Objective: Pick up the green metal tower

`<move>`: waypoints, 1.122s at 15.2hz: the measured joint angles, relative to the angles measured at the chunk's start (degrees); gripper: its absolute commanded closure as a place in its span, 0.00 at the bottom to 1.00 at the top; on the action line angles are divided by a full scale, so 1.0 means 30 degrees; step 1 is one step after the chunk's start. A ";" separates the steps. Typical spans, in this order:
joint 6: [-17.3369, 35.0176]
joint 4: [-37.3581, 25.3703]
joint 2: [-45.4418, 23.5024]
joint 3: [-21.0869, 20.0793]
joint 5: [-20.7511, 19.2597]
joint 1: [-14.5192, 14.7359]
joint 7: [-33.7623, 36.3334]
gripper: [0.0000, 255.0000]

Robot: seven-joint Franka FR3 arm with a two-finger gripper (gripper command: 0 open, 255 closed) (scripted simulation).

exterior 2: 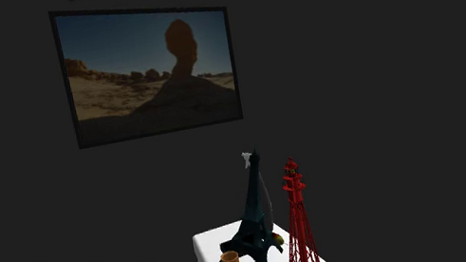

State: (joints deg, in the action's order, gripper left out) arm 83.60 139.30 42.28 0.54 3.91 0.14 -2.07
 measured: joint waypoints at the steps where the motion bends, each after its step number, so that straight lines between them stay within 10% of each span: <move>1: 0.0000 0.0000 0.0000 0.0000 0.0000 0.0000 0.0000 0.00; 17: 0.5957 -0.2315 -1.1510 -0.0827 -0.6396 0.0711 -0.4597 0.00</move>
State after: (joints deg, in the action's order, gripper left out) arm 101.47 132.35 7.74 -1.94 -15.28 2.27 -15.86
